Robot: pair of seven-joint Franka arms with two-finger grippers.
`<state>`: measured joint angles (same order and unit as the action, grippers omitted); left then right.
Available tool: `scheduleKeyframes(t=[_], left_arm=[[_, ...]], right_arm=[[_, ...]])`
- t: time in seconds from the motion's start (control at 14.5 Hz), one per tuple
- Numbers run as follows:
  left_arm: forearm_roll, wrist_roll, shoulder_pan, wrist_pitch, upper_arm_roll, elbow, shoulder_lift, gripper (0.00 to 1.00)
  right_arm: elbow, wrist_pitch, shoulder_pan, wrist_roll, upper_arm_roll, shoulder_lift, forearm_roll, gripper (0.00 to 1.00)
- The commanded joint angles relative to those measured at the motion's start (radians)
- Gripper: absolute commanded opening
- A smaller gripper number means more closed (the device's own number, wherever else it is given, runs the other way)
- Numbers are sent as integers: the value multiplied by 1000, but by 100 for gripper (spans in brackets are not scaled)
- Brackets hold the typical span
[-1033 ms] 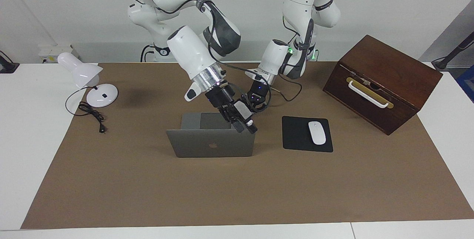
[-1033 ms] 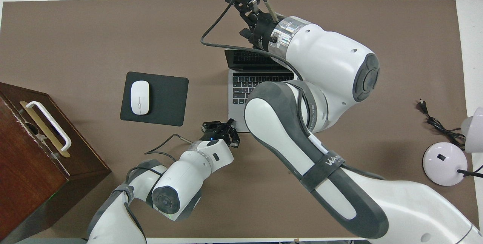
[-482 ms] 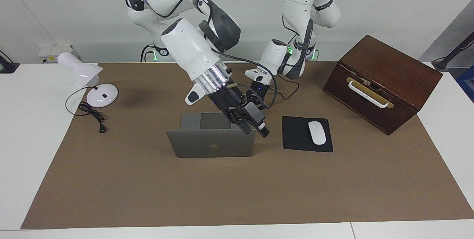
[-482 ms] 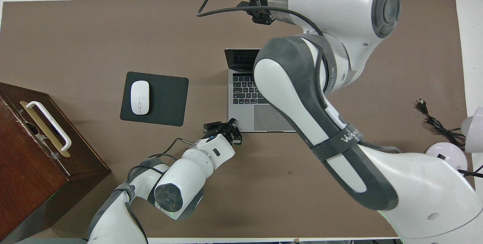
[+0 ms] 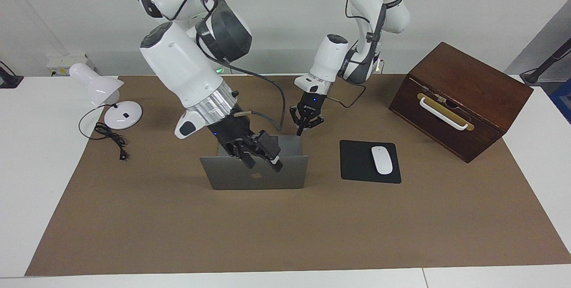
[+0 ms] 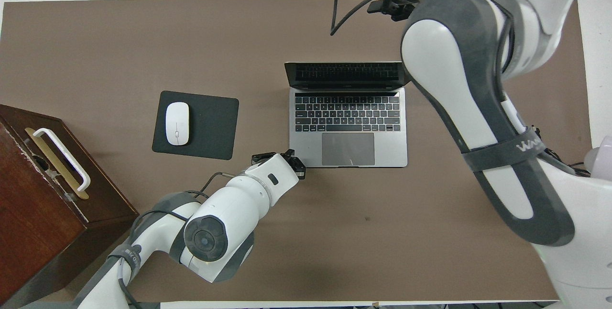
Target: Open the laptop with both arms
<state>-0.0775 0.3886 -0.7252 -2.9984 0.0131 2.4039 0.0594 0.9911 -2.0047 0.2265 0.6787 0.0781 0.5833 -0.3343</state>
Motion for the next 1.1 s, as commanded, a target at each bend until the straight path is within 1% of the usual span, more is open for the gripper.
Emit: scheduleKeyframes(t=[0.0,0.07,0.28,0.41,0.48,0.55,0.76,0.9,1.03], left_arm=[[-16,7,26,243,5,-64,-87,0],[-16,6,27,319,5,-93,-102,0],[-15,-5,61,519,7,-193,-121,0],[-13,-29,90,628,8,-244,-141,0],[-13,-66,110,686,8,-265,-151,0],[-13,-110,125,743,10,-278,-159,0],[-8,-217,187,840,10,-279,-200,0],[-2,-269,223,898,10,-279,-223,0],[-4,-304,253,941,10,-279,-248,0]], right_arm=[[-8,177,-41,-134,11,-57,89,97],[-8,249,-56,-186,11,-80,119,97],[-6,424,-67,-364,5,-144,269,97],[20,501,-78,-495,9,-210,361,97],[53,532,-90,-552,8,-242,380,97],[87,544,-113,-606,8,-275,388,97],[256,532,-196,-721,8,-384,393,97],[374,474,-226,-729,9,-448,390,97],[531,372,-243,-732,9,-529,385,97]])
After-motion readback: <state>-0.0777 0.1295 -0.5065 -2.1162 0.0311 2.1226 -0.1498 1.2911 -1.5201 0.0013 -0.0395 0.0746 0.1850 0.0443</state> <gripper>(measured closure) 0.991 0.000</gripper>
